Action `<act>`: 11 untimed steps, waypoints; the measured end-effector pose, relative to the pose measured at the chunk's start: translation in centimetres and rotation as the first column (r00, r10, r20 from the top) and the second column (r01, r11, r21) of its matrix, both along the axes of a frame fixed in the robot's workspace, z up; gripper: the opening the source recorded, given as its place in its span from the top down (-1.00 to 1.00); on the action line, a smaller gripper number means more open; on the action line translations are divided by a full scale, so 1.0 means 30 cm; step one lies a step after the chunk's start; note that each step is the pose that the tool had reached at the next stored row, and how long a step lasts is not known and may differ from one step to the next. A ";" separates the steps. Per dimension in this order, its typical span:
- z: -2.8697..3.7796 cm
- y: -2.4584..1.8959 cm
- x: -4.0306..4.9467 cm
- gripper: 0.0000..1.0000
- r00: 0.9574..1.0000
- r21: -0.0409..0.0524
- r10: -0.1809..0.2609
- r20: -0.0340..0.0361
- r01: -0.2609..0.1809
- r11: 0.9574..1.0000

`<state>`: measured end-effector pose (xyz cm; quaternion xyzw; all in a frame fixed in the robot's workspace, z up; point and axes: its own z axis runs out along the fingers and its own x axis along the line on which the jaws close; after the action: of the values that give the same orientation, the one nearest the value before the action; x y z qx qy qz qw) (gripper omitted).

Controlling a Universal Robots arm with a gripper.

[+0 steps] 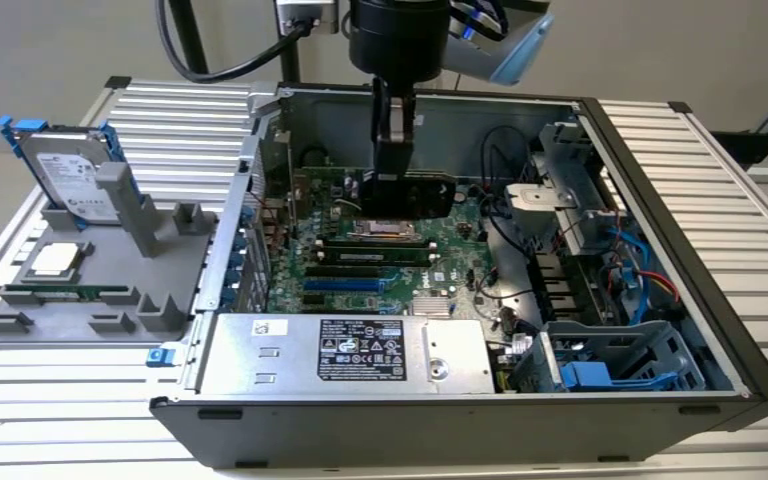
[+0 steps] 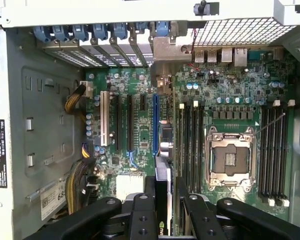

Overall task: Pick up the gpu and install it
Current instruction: 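Insert the gpu into the slot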

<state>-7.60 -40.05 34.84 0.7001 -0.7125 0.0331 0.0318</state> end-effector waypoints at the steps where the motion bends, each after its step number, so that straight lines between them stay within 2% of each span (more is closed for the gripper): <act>1: -0.001 0.000 0.000 1.00 1.000 0.000 0.000 0.000 0.000 1.000; 11: -0.019 0.000 0.000 1.00 1.000 -0.012 0.000 0.000 0.000 1.000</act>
<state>-7.60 -40.05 34.28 0.6999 -0.7123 0.0373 0.0358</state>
